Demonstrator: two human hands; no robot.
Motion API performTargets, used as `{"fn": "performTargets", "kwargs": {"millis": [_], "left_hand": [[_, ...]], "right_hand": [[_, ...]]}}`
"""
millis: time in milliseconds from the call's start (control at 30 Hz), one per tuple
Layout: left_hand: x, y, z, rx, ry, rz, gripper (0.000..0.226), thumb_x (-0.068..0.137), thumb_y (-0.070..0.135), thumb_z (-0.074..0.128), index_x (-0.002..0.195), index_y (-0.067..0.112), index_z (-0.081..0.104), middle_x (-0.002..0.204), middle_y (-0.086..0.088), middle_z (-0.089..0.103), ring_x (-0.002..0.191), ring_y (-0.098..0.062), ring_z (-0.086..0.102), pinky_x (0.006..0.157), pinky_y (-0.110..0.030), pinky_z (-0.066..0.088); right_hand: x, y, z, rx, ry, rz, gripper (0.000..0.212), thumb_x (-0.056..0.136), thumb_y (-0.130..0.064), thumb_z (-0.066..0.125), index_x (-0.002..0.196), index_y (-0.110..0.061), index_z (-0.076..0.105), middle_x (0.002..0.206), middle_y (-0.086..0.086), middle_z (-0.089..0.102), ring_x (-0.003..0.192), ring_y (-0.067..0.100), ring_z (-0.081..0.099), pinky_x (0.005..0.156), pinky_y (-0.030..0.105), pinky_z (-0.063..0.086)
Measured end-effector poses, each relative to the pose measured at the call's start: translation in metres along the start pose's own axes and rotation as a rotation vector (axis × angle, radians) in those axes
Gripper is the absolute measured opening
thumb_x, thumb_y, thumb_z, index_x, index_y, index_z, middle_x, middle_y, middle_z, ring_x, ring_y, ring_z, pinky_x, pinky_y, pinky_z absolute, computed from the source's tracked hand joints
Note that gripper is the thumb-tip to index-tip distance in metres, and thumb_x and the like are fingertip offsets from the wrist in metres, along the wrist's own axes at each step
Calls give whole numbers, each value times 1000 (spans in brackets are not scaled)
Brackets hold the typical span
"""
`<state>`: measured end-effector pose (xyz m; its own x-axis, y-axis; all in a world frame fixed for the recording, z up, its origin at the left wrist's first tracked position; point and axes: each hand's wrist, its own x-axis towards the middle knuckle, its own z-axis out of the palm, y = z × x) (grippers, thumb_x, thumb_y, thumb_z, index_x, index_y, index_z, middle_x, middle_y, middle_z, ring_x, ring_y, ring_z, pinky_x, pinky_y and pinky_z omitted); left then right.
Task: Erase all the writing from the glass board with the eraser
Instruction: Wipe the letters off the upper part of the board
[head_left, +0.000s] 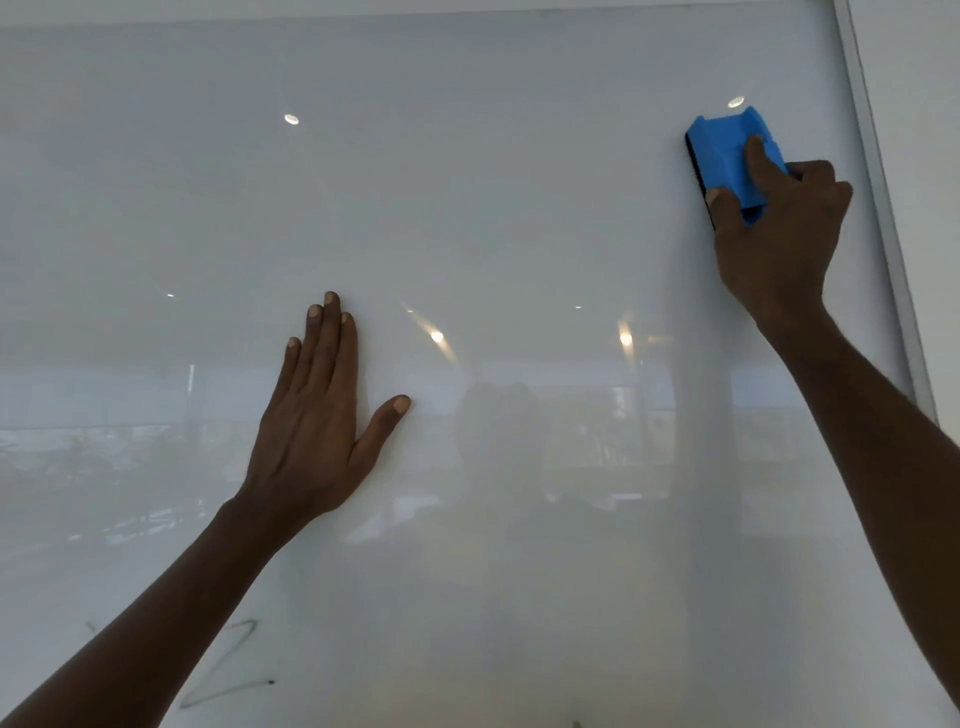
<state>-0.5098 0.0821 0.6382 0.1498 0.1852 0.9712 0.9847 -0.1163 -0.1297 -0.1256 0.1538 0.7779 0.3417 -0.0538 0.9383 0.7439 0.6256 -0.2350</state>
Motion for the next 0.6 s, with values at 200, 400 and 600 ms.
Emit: {"fn": "performTargets", "kwargs": {"millis": [200, 400, 600], "left_hand": [[-10, -68, -22, 23, -3, -28, 95, 99, 72, 16, 164, 5, -3, 173, -7, -12, 161, -18, -12, 130, -37, 0], [-27, -123, -39, 23, 7, -54, 97, 98, 74, 13, 164, 5, -2, 174, -7, -11, 161, -18, -12, 130, -37, 0], [-41, -147, -43, -5, 25, -46, 93, 100, 67, 21, 164, 3, 1, 174, -9, -8, 161, -20, -9, 131, -38, 2]], "right_hand": [[-22, -48, 25, -1, 62, 68, 55, 97, -42, 52, 147, -23, 42, 124, 19, 48, 117, 33, 44, 98, 33, 41], [-49, -121, 58, 22, 57, 33, 55, 96, -43, 54, 147, -23, 44, 123, 18, 48, 115, 32, 45, 93, 26, 37], [-93, -216, 98, 41, -8, -100, 52, 97, -40, 53, 145, -21, 46, 121, 18, 49, 114, 33, 45, 98, 36, 40]]}}
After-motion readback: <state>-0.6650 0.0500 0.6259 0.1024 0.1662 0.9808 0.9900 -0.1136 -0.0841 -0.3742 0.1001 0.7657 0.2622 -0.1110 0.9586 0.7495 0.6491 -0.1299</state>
